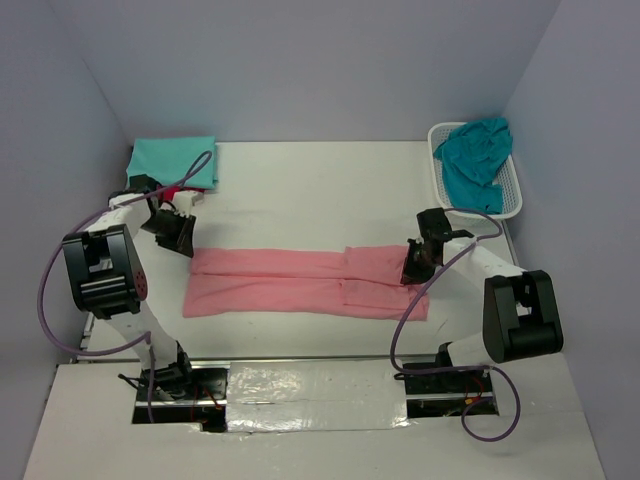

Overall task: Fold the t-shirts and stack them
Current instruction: Fold the other side of the tshirt into a rectangle

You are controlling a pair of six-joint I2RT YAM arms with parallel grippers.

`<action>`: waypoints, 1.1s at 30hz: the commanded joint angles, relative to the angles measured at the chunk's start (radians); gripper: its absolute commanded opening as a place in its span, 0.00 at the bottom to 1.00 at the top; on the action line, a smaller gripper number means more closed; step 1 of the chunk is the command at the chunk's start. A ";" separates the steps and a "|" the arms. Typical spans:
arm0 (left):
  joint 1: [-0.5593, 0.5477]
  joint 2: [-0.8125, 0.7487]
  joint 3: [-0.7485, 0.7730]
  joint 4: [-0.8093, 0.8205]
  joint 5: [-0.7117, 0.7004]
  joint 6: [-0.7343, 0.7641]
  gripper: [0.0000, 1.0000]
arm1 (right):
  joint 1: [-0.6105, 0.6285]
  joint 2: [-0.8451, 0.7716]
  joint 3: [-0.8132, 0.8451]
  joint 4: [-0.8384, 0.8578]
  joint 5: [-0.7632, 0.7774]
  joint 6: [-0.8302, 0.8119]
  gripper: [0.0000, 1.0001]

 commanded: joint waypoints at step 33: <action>-0.006 -0.029 -0.047 -0.077 0.089 0.003 0.40 | -0.003 0.032 0.008 0.014 0.038 -0.036 0.00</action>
